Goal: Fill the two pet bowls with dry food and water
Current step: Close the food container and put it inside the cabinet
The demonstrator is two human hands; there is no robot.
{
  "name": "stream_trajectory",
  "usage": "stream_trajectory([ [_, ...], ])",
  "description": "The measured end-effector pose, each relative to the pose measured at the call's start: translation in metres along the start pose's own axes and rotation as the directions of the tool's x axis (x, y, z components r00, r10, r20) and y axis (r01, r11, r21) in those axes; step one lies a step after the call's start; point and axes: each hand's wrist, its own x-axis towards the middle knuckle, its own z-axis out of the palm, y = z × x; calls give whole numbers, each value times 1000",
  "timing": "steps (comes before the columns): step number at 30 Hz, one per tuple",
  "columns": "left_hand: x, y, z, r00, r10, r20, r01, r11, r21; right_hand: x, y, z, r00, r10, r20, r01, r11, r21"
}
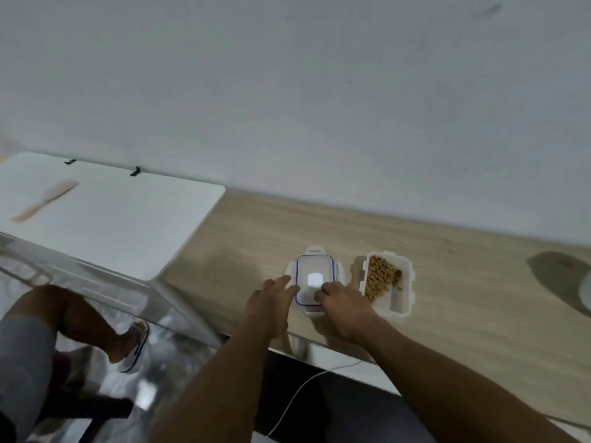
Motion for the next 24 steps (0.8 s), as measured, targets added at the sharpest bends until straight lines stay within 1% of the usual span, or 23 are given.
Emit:
stream_trajectory([
  [2,7,-6,8,999,33,8,-33,999,-4,3,-4,8,1000,17,19,-18,1000,17],
  [5,16,-13,19,999,48,-8,-48,998,-36,4,-6,20,998,54,-14,-53,997,57],
  [7,21,-18,21,998,67,-15,-68,997,-38,5,-7,24,997,64,-35,-62,997,55],
  [14,26,-19,26,994,99,-55,-101,994,-31,11,-9,31,999,6,-34,-10,995,-101],
  [17,24,-16,26,990,114,-89,-120,991,-67,7,-10,27,998,-14,-63,8,995,-98],
  [18,22,-14,24,987,113,-112,-123,989,-87,5,-10,25,995,-4,-98,-2,998,-62],
  [20,19,-13,18,974,112,-195,-139,982,-128,1,-9,18,977,23,-213,-17,999,27],
  [22,17,-14,7,952,102,-289,-156,972,-174,-1,-7,3,938,63,-342,-22,992,123],
  [24,17,-14,-5,908,67,-413,-181,953,-243,-6,-4,-19,889,125,-441,-27,975,222],
])
